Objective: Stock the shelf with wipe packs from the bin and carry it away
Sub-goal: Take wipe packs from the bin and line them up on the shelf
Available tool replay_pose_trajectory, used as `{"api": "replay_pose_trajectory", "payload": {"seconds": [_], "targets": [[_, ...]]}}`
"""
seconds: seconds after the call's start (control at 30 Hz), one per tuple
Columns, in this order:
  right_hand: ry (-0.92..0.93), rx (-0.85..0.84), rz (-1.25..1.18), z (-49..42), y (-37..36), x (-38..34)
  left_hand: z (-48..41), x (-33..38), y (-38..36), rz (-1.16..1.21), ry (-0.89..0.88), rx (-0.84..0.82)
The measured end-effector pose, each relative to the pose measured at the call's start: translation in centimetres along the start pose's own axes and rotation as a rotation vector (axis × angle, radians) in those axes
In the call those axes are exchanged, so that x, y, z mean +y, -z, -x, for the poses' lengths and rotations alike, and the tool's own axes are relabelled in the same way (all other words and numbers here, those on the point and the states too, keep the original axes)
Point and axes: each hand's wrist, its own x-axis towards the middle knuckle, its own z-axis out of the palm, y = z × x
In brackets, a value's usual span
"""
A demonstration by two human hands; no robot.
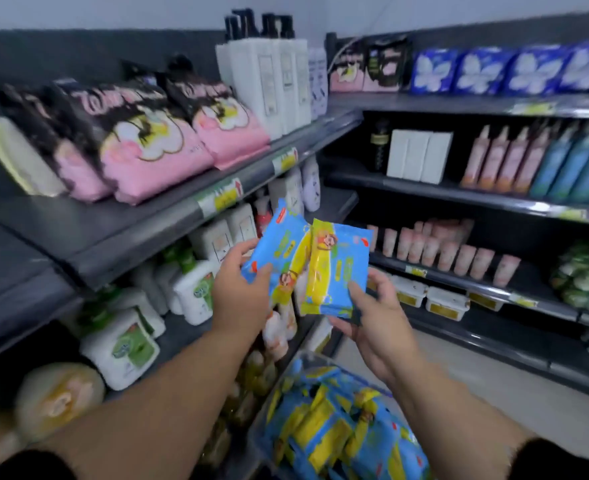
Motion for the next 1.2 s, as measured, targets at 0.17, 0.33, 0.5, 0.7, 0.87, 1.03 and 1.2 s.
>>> {"api": "replay_pose_trajectory", "payload": {"seconds": [0.17, 0.33, 0.5, 0.7, 0.87, 1.03, 1.2], "targets": [[0.078, -0.215, -0.062, 1.6, -7.5, -5.4, -2.1, 6.8, 6.3, 0.041, -0.078, 0.097], [0.181, -0.436, 0.008, 3.8, -14.0, -9.8, -3.6, 12.9, 15.1, -0.03, -0.157, 0.174], [0.21, -0.623, 0.122, 6.3, -20.9, -12.1, -3.7, 16.4, 26.2, -0.088, -0.113, 0.217], [0.219, -0.792, 0.219, 10.3, -31.2, -10.0, -1.8, 15.5, 39.1, -0.217, -0.047, 0.335], [0.192, -0.925, 0.262, 14.2, -39.2, -6.4, 0.4, 13.5, 48.5, -0.269, 0.001, 0.442], [0.2, -1.055, 0.371, 18.0, -45.6, -3.3, 2.8, 11.7, 56.9, -0.274, 0.058, 0.492], [0.2, -1.203, 0.488, 21.7, -50.2, -0.7, 5.8, 10.4, 62.9, -0.304, 0.148, 0.504]]}}
